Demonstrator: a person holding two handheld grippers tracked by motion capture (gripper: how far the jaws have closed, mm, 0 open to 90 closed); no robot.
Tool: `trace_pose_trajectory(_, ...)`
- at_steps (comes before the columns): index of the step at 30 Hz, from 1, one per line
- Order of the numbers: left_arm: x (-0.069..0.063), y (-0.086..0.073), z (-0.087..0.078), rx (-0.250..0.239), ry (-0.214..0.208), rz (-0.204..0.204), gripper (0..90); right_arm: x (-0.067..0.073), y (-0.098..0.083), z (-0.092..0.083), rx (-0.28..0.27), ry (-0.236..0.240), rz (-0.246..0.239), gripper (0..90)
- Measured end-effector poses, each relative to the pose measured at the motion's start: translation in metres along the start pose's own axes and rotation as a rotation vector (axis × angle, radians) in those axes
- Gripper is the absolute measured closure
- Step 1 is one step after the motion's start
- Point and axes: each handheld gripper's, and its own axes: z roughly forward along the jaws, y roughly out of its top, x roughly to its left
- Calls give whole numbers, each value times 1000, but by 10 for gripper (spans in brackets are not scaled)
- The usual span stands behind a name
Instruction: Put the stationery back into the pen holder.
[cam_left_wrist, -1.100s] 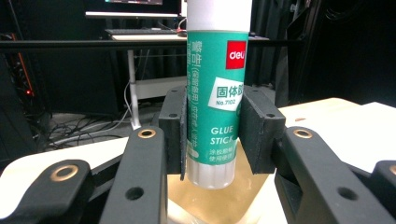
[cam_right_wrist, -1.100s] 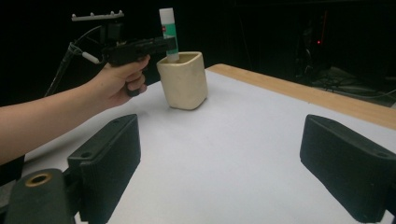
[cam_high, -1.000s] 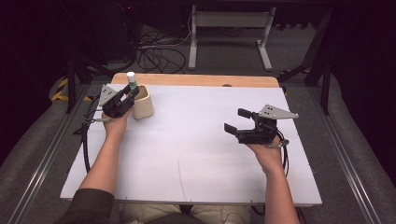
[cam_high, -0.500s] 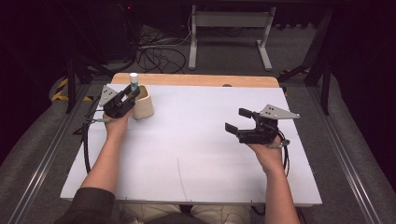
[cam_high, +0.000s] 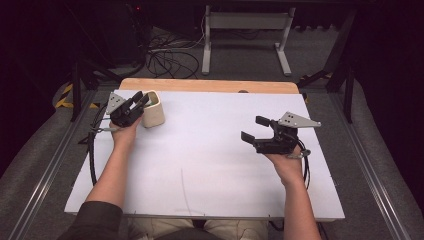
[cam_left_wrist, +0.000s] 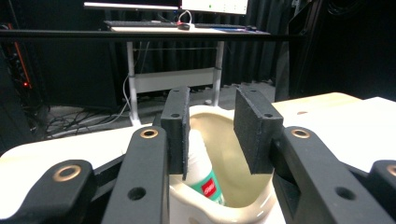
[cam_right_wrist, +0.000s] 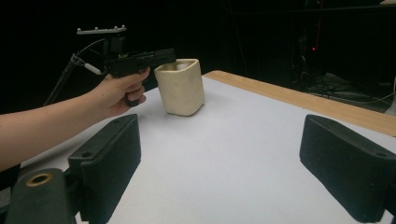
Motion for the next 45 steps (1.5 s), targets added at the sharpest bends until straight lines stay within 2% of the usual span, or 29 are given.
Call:
trace_pose_trajectory(15, -1, 4, -4, -1, -5, -15, 551, -2, -1, -1, 4, -6, 5, 132)
trace_pose_trajectory(18, -2, 6, -6, -7, -17, -23, 526, -3, -1, -2, 0, -8, 7, 132)
trace_pose_trajectory(22, -4, 10, -9, -4, -26, -13, 499, -3, -1, -2, -2, -11, 9, 132)
trace_pose_trajectory(27, -9, 13, -12, 1, -23, 0, 403, -2, -1, -2, -2, -9, 8, 132)
trace_pose_trajectory(34, -19, 24, -20, -18, -50, 8, 343, -3, -1, -3, -7, -11, 10, 132)
trace_pose_trajectory(45, -33, 36, -32, 10, -85, 37, 264, -3, 0, -5, -8, -16, 8, 132)
